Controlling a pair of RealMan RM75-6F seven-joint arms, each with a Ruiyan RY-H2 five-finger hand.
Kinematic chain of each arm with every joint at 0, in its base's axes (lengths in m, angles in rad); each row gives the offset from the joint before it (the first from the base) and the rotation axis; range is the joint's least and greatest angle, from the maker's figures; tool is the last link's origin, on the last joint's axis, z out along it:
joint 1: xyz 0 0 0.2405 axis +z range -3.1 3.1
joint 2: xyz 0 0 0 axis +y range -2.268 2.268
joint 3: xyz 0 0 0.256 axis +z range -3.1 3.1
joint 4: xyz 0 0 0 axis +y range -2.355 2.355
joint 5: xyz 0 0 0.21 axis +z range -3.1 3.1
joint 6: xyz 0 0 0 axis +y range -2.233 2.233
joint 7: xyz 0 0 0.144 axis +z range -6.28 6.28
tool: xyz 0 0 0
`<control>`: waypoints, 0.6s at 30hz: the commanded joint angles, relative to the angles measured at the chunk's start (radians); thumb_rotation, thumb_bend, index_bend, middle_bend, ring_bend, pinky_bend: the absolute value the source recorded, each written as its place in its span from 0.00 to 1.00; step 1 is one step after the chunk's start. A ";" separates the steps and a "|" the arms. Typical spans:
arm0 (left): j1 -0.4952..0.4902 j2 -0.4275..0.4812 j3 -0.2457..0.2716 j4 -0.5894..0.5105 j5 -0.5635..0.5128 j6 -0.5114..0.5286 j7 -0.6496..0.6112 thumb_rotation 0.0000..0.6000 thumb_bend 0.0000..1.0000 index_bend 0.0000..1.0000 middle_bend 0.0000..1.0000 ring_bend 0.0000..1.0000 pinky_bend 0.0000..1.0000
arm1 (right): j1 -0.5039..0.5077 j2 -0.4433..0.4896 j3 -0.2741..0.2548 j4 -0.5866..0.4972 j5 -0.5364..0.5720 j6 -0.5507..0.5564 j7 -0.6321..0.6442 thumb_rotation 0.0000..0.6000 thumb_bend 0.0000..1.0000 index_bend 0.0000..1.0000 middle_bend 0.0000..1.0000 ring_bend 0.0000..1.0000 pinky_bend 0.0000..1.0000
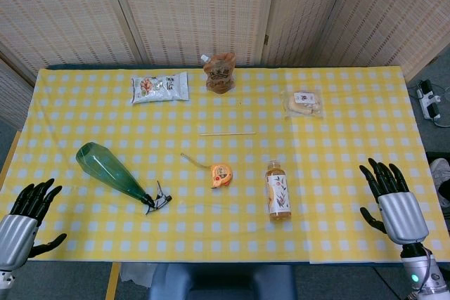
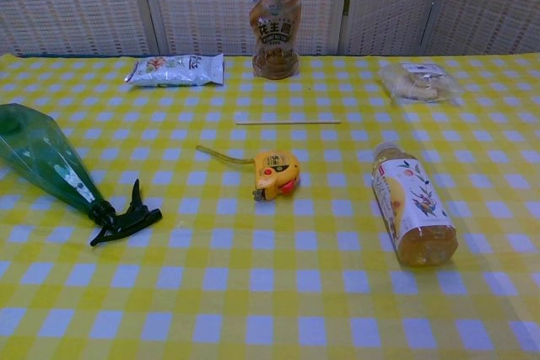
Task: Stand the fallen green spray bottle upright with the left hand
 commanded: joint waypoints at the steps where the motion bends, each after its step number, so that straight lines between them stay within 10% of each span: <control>1: -0.001 0.000 0.000 0.001 -0.004 -0.004 -0.002 1.00 0.21 0.00 0.00 0.00 0.00 | 0.002 0.000 -0.002 0.000 0.001 -0.006 -0.001 1.00 0.31 0.00 0.00 0.00 0.00; 18: -0.020 -0.066 -0.011 0.043 0.050 0.026 0.055 1.00 0.21 0.00 0.00 0.00 0.02 | -0.007 0.038 -0.024 0.006 -0.072 0.034 0.085 1.00 0.31 0.00 0.00 0.00 0.00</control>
